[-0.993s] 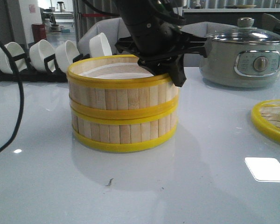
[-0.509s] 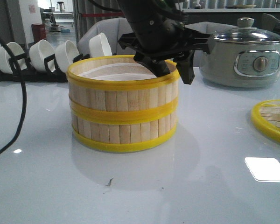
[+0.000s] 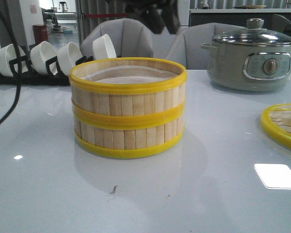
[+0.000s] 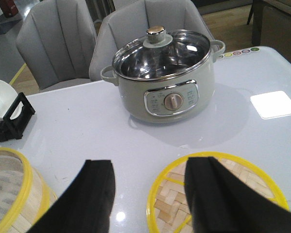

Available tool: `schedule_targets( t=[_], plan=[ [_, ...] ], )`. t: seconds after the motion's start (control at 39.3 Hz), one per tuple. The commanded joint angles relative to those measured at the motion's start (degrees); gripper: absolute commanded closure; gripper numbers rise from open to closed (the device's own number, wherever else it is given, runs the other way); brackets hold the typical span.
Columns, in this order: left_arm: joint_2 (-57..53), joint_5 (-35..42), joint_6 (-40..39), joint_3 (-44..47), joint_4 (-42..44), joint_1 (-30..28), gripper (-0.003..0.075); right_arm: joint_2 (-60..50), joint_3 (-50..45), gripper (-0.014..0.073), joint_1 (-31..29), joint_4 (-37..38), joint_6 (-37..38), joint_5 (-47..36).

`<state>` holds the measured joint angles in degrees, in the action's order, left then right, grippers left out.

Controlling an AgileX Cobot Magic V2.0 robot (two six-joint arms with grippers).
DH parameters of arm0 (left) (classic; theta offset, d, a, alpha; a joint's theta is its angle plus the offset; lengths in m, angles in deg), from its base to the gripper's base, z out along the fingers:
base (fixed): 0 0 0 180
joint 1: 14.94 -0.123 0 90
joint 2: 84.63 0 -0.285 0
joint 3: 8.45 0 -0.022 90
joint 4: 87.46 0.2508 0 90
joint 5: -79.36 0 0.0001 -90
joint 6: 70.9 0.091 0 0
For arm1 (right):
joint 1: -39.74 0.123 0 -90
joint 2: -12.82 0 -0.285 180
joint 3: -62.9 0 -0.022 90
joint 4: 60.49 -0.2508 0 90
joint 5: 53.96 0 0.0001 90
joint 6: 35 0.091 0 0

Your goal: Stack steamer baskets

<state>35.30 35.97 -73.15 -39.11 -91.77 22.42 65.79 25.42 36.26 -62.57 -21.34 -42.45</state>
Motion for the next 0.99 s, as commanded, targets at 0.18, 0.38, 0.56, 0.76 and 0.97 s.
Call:
schedule_targets(
  t=[0.18, 0.38, 0.56, 0.76, 0.97],
  plan=[
    [-11.28, -0.68, -0.31, -4.28, 0.33, -14.30, 0.0635, -0.21, 2.23, 0.0148, 0.06, 0.42, -0.05, -4.55],
    [-19.24, -3.57, -0.31, -3.22, 0.33, -26.71, 0.0635, -0.15, 2.23, 0.0148, 0.06, 0.42, -0.05, -4.55],
    [-28.07, -3.71, -0.31, 3.35, 0.43, -33.33, 0.0635, 0.63, 2.23, 0.0148, 0.06, 0.42, -0.05, -4.40],
    [-42.48, 1.55, -0.31, 20.68, 0.43, -34.73, 0.0635, 0.96, 2.23, 0.0148, 0.06, 0.42, -0.05, -3.31],
    [-54.06, 7.32, -0.31, 39.53, 0.43, -33.97, 0.0635, 0.96, 2.23, 0.0148, 0.17, 0.42, -0.05, -2.80]
  ],
)
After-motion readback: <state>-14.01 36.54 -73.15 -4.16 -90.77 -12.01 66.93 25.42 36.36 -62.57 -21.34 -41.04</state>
